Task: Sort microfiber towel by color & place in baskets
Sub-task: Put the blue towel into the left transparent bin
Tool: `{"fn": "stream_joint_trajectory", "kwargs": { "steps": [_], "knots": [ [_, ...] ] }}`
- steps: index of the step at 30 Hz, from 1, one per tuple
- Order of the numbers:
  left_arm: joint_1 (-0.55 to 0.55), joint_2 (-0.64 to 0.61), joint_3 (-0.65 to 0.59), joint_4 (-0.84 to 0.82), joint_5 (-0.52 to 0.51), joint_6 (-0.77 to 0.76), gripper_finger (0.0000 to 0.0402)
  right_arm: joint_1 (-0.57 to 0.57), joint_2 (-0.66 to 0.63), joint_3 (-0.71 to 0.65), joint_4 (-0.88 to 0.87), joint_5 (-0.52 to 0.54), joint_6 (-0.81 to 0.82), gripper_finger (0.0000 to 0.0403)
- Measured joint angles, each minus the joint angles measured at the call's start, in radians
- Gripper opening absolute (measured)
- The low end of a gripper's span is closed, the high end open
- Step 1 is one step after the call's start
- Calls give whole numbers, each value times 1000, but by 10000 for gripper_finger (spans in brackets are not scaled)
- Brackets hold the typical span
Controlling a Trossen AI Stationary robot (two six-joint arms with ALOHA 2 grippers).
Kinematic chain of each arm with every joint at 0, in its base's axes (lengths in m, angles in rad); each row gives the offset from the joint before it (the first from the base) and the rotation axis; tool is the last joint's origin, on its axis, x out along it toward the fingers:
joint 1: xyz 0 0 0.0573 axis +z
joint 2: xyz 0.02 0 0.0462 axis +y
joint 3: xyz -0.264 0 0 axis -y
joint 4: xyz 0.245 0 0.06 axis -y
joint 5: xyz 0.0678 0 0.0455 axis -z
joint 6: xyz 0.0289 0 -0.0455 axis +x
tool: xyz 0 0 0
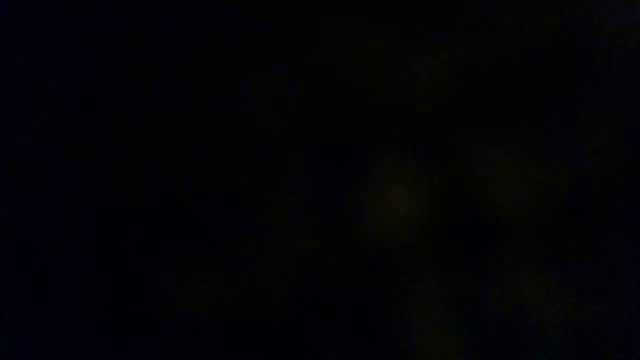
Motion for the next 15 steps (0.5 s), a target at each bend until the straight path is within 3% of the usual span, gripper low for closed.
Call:
{"fn": "stream_joint_trajectory", "kwargs": {
  "steps": [15],
  "knots": [
    [-57,-1,541,-446,-10,2,0,0,0,-3,5,0,0,137]
  ]
}}
